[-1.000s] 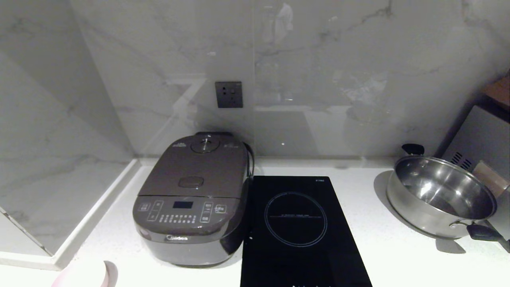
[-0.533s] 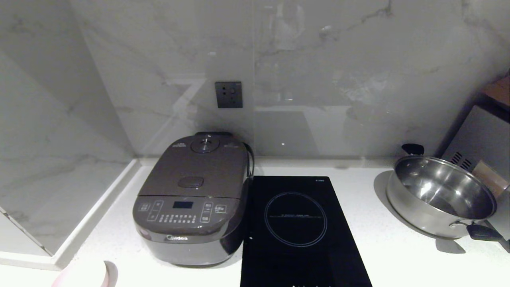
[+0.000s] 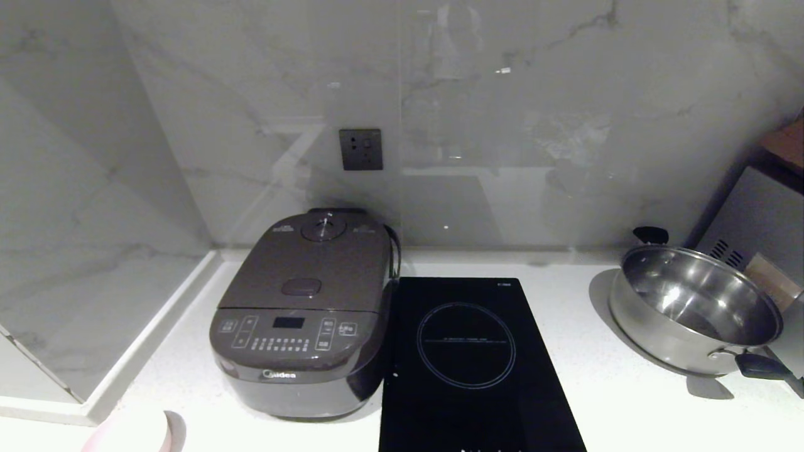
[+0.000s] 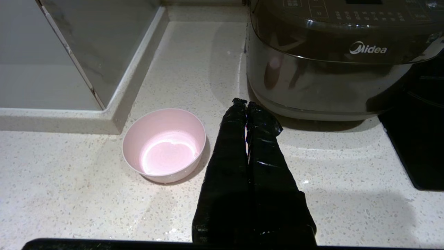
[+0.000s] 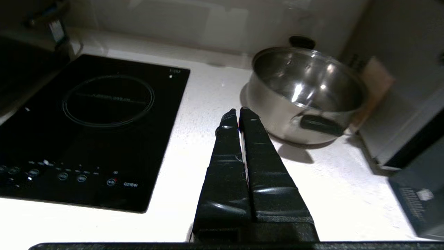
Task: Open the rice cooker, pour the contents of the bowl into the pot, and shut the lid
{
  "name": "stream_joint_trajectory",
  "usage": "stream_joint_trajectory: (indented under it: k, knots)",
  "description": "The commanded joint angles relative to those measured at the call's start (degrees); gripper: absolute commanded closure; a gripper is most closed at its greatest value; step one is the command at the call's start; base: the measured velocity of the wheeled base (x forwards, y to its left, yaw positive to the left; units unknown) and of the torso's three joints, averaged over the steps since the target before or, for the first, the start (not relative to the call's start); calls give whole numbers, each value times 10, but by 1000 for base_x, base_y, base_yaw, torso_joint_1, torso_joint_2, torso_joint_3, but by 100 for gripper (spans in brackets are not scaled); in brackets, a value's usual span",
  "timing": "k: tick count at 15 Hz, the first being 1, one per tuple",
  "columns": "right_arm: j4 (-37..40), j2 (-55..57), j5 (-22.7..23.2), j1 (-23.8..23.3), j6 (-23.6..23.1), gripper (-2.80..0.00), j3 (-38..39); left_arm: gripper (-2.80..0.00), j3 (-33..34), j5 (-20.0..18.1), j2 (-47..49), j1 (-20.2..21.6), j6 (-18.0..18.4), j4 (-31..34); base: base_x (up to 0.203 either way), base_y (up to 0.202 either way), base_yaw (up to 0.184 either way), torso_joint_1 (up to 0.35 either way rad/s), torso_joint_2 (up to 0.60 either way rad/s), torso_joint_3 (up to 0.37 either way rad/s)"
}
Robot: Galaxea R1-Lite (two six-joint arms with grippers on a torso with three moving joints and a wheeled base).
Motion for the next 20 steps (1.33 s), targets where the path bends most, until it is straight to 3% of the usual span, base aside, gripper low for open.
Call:
stream_joint_trajectory:
  k: [1, 3, 20]
  knots:
    - [-58, -3, 3, 0, -4, 0, 72, 0, 0, 0, 0, 0, 0, 1, 0, 0, 0, 0, 0, 0]
    - [-117, -3, 5, 0, -5, 0, 127, 0, 0, 0, 0, 0, 0, 1, 0, 0, 0, 0, 0, 0]
    - [-109, -2, 6, 1, 43, 0, 123, 0, 0, -1, 0, 0, 1, 1, 0, 0, 0, 0, 0, 0]
